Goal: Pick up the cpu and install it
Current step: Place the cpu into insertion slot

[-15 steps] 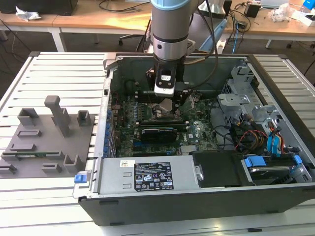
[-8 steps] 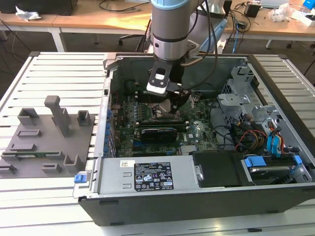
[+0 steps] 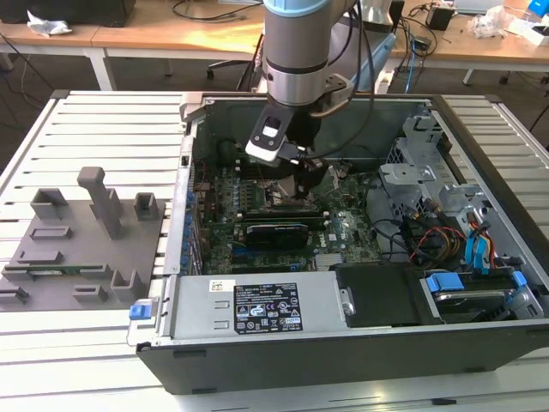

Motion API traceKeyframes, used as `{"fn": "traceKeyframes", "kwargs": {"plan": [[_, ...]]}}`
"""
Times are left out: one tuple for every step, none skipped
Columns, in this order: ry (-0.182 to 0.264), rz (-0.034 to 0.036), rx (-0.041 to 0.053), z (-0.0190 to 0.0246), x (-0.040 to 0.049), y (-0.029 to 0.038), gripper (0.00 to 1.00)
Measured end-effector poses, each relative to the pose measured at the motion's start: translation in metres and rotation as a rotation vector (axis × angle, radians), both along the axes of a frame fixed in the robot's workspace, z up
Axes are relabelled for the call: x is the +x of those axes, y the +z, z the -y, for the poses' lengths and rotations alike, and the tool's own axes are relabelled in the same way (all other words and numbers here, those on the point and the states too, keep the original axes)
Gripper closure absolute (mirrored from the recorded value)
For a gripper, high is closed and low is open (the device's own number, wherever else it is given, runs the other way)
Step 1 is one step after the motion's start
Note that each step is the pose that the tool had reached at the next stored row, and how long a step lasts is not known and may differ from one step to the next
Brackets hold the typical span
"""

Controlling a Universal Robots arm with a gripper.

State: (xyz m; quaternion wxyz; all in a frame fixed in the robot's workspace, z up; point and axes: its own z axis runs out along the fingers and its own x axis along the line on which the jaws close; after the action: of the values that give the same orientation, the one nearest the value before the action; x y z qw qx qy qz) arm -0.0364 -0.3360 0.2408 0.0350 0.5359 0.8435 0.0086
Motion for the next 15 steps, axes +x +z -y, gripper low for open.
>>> {"fn": "traceKeyframes", "kwargs": {"plan": [[-0.015, 0.0, 0.0, 0.0, 0.0, -0.0001, 0.45], [-0.04, 0.0, -0.0001, 0.0, 0.0, -0.0001, 0.45], [-0.057, 0.0, 0.0, 0.0, 0.0, -0.0002, 0.45], [-0.074, 0.0, 0.0, 0.0, 0.0, -0.0003, 0.45], [-0.093, 0.0, 0.0, 0.0, 0.0, -0.0004, 0.45], [-0.112, 0.0, 0.0, 0.0, 0.0, -0.0005, 0.45], [-0.134, 0.0001, 0.0, 0.0, 0.0, -0.0006, 0.45], [-0.151, 0.0, 0.0, 0.0, 0.0, -0.0007, 0.45], [-0.173, 0.0, 0.0, 0.0, 0.0, -0.0009, 0.45], [-0.193, 0.0, 0.0, 0.0, 0.0, -0.001, 0.45], [-0.211, 0.0, 0.0, 0.0, 0.0, -0.0011, 0.45], [-0.226, 0.0, 0.0, 0.0, 0.0, -0.0013, 0.45], [-0.26, 0.0, -0.0001, 0.0, 0.0, -0.0015, 0.45], [-0.269, 0.0, -0.0001, 0.0001, -0.0001, -0.0015, 0.45], [-0.269, -0.0001, 0.0, 0.0, 0.0, -0.0015, 0.45]]}}
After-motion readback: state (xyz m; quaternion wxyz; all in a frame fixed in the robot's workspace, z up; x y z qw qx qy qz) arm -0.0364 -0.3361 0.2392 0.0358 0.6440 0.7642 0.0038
